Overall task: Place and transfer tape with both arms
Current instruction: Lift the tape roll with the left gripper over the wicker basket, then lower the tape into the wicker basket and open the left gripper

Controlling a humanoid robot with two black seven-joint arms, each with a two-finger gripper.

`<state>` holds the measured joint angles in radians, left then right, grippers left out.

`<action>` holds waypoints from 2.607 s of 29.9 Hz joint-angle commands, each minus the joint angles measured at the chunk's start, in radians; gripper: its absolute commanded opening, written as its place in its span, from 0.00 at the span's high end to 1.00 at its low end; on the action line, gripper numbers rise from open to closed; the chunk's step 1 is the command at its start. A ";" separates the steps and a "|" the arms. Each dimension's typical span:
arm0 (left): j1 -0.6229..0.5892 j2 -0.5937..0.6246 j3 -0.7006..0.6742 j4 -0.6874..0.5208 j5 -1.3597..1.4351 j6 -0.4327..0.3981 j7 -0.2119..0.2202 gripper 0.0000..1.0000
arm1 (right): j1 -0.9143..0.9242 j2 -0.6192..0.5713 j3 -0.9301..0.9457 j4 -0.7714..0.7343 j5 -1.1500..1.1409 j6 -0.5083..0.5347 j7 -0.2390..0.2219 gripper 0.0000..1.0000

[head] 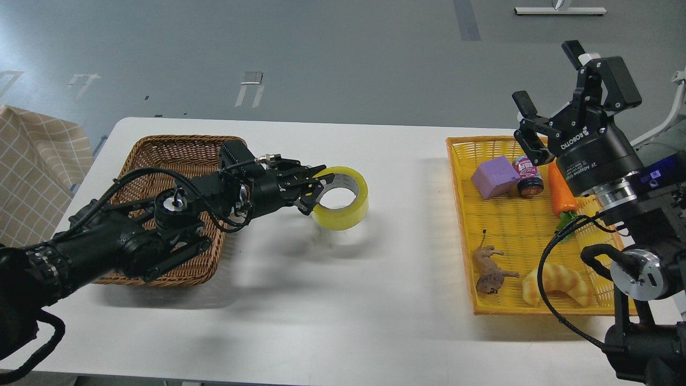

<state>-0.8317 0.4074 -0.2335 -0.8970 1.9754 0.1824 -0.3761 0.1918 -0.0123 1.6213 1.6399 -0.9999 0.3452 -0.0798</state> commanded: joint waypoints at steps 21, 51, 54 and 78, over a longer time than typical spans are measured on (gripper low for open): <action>-0.047 0.309 0.000 -0.005 -0.088 -0.038 -0.012 1.00 | 0.024 0.009 -0.003 -0.035 -0.002 0.000 0.000 0.00; 0.057 0.403 0.003 0.139 -0.167 -0.021 -0.109 1.00 | 0.012 0.012 -0.008 -0.038 -0.020 -0.002 0.000 0.00; 0.078 0.396 0.002 0.148 -0.184 -0.020 -0.113 0.98 | 0.008 0.012 -0.008 -0.038 -0.020 -0.002 0.000 0.00; 0.109 0.392 -0.001 0.193 -0.341 -0.021 -0.113 0.02 | -0.002 0.012 -0.011 -0.032 -0.017 0.008 -0.002 0.00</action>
<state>-0.7113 0.8033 -0.2330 -0.7038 1.7039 0.1628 -0.4886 0.1914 0.0000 1.6091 1.6015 -1.0187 0.3455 -0.0813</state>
